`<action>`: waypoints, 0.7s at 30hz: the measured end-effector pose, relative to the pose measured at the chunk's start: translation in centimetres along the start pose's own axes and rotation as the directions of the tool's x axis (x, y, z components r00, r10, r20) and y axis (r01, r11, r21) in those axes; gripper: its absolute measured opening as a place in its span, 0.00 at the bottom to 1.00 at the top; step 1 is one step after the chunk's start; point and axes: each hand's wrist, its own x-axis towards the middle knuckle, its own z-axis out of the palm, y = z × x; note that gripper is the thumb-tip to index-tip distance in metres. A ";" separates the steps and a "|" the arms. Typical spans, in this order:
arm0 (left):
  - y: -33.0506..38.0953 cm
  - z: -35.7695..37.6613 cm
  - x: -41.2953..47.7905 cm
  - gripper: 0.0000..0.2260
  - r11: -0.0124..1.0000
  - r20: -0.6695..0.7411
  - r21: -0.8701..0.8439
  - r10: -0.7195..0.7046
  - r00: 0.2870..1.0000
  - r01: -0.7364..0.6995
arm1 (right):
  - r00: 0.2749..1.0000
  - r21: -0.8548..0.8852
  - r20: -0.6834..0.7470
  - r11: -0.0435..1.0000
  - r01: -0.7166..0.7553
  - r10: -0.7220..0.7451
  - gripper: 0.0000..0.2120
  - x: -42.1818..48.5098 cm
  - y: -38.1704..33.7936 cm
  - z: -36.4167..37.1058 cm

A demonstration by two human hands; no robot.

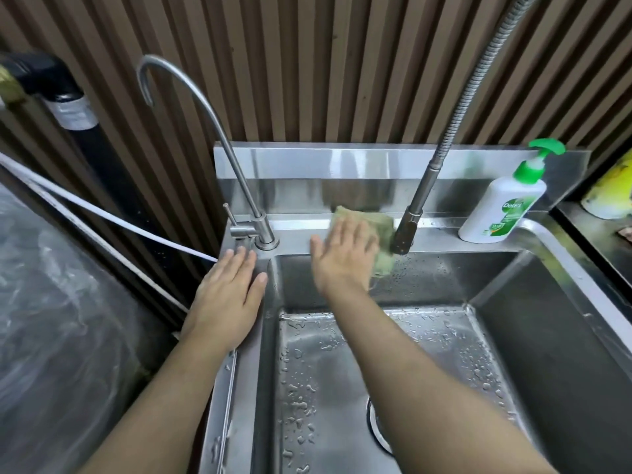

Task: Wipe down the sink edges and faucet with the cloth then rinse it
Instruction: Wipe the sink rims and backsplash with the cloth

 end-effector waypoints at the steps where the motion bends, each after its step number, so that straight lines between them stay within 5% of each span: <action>1: -0.1 0.0 0.0 0.38 1.000 0.003 0.001 0.003 1.000 -0.003 | 0.998 -0.004 0.009 0.998 0.061 -0.061 0.31 -0.1 -2.1 0.0; 5: -0.4 0.1 0.0 0.38 0.999 -0.005 -0.034 0.000 1.000 -0.001 | 0.927 0.044 0.041 0.928 0.370 -0.372 0.28 0.0 -3.1 0.0; 10: -0.6 0.2 0.0 0.38 0.999 0.000 -0.045 -0.001 1.000 0.001 | 0.999 0.136 -0.011 0.990 0.035 -0.033 0.29 0.8 3.8 0.1; 14: -0.7 0.2 0.0 0.38 0.998 0.002 -0.062 -0.005 1.000 0.005 | 0.990 0.158 0.018 0.977 -0.141 0.140 0.30 2.1 1.3 -0.3; 21: -0.5 0.3 0.0 0.38 0.999 -0.009 -0.051 -0.003 1.000 0.003 | 0.999 0.144 0.007 0.988 -0.046 0.046 0.28 -0.1 1.4 0.0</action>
